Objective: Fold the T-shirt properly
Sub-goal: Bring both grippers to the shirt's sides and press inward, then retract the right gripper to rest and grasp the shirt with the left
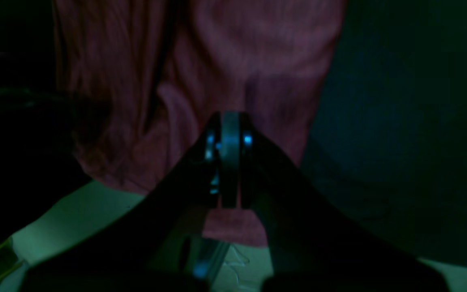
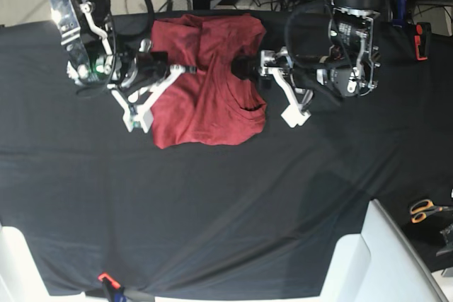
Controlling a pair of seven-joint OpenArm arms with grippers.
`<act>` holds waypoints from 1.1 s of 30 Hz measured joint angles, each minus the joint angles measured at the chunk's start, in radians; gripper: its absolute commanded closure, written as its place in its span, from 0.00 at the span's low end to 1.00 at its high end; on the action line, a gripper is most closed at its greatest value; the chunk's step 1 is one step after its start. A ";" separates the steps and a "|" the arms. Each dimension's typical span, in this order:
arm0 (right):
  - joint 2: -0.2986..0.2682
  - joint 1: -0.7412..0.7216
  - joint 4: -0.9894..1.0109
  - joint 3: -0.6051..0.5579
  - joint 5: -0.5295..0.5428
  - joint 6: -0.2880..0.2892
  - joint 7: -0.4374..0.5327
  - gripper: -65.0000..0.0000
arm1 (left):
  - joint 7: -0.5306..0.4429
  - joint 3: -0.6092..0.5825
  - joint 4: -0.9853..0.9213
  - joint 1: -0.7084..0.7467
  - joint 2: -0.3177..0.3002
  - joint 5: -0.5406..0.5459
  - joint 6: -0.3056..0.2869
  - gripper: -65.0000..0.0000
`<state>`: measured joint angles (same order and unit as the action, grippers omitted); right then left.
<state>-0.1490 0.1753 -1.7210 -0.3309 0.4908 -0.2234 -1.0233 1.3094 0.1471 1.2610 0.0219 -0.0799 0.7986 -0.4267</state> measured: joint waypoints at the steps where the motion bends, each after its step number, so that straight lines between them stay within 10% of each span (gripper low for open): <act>1: 0.000 0.001 0.000 0.000 0.000 0.000 0.000 1.00 | -0.004 0.000 0.000 -0.006 0.013 -0.023 0.000 0.20; 19: 0.000 0.056 0.000 0.002 0.000 0.000 0.077 1.00 | -0.197 -0.161 -0.109 -0.028 0.067 -0.004 -0.019 0.22; 22: -0.015 0.087 -0.001 0.034 0.006 0.004 0.122 1.00 | -0.224 -0.164 -0.120 -0.033 0.066 -0.026 -0.016 0.44; 26: -0.023 0.111 0.000 0.126 -0.004 -0.002 0.153 1.00 | -0.218 -0.165 -0.126 -0.032 0.064 -0.063 0.002 0.98; 33: -0.014 0.173 -0.006 0.290 0.000 0.000 0.246 1.00 | -0.195 -0.176 -0.133 -0.062 0.063 -0.077 0.002 1.00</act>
<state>-0.1627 0.3485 -1.7267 -0.0410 0.4904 -0.2230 -0.7773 1.1145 -0.0288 1.1278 -0.0399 -0.0174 0.7212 -0.4248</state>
